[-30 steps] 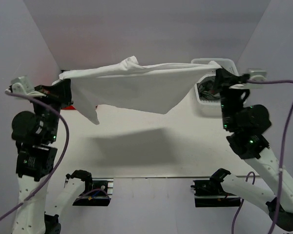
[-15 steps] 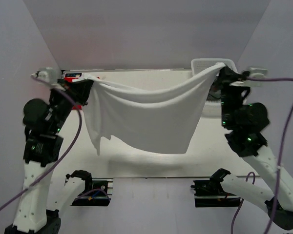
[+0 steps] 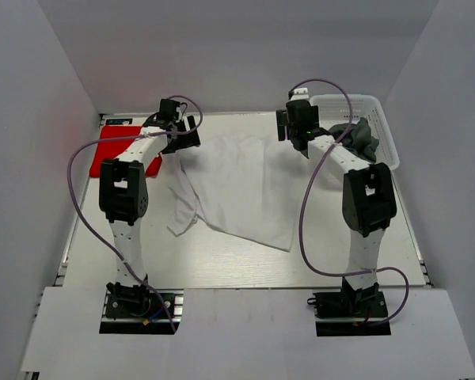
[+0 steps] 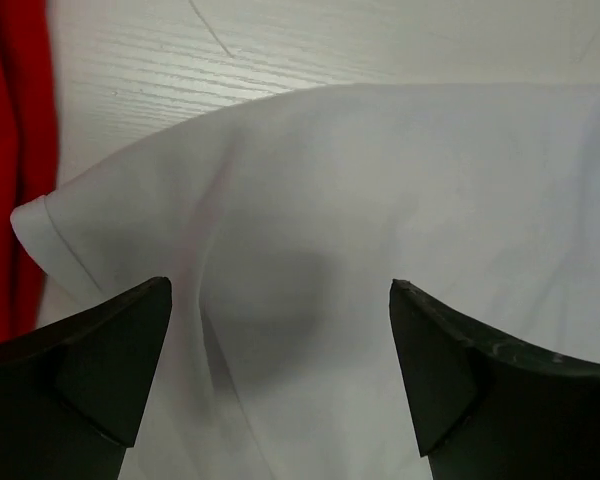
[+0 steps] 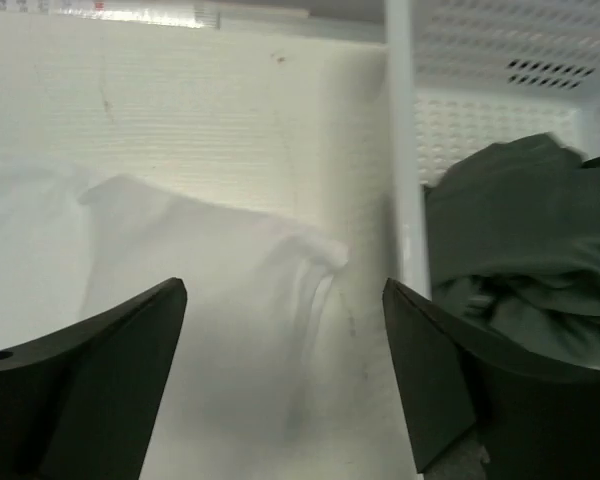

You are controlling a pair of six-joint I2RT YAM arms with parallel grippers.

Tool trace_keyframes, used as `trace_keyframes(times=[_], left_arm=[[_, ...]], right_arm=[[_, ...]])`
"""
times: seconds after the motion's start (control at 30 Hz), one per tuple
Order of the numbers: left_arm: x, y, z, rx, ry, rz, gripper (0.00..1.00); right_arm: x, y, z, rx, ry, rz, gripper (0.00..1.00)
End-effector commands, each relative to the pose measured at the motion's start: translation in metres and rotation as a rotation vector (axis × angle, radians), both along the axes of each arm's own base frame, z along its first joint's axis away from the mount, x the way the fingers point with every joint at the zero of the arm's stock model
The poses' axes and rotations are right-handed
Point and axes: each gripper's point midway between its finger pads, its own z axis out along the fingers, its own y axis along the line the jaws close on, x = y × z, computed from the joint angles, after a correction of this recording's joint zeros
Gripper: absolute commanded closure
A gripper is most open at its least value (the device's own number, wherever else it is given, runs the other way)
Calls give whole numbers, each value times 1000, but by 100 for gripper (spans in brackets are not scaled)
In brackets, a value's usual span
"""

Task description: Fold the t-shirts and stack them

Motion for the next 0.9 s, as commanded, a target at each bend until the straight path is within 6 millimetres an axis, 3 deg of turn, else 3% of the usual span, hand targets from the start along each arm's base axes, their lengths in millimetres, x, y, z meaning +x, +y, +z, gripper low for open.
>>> trace_keyframes(times=[0.0,0.03,0.07,0.1,0.13,0.17,0.2,0.23,0.27,0.33,0.37,0.4,0.43,0.47,0.53,0.57,0.63,0.87], left_arm=[[9,9,79,45,-103,-12,0],[8,9,86,42,-117,-12,0],[-2,11,72,47,-92,-13,0],[-11,5,70,46,-90,-28,0],[-23,4,87,29,-123,-38,0],[-45,-2,63,-20,-66,-52,0],[-58,-4,59,-48,-57,-48,0],[-73,-6,55,-63,-47,-40,0],[-101,-4,47,-102,-42,-16,0],[-131,-1,36,-147,-39,32,0],[-161,0,7,-156,23,39,0],[-176,2,15,-179,14,60,0],[-190,4,9,-185,48,79,0],[-215,7,-10,-169,110,94,0],[-239,12,-15,-183,125,155,0],[-259,15,-35,-168,172,168,0],[-271,19,-45,-168,181,203,0],[-291,32,-74,-65,276,237,26]], right_arm=[[5,24,34,76,-1,79,10],[2,29,38,86,-8,106,10],[-2,33,49,108,-28,129,10],[-11,41,33,131,11,182,10],[-16,45,33,143,16,203,10],[-25,48,54,168,-16,223,10],[-41,53,33,193,40,253,10],[-49,59,29,203,52,271,10],[-63,60,39,237,34,286,10],[-85,65,29,275,59,307,10],[-96,65,24,298,71,305,10],[-102,63,27,316,63,302,10],[-113,58,4,312,111,284,10],[-119,58,5,343,110,269,10],[-127,57,-1,365,115,268,10],[-133,55,-4,375,124,264,10],[-138,54,-11,385,142,260,10],[-155,48,-42,389,230,228,10]])
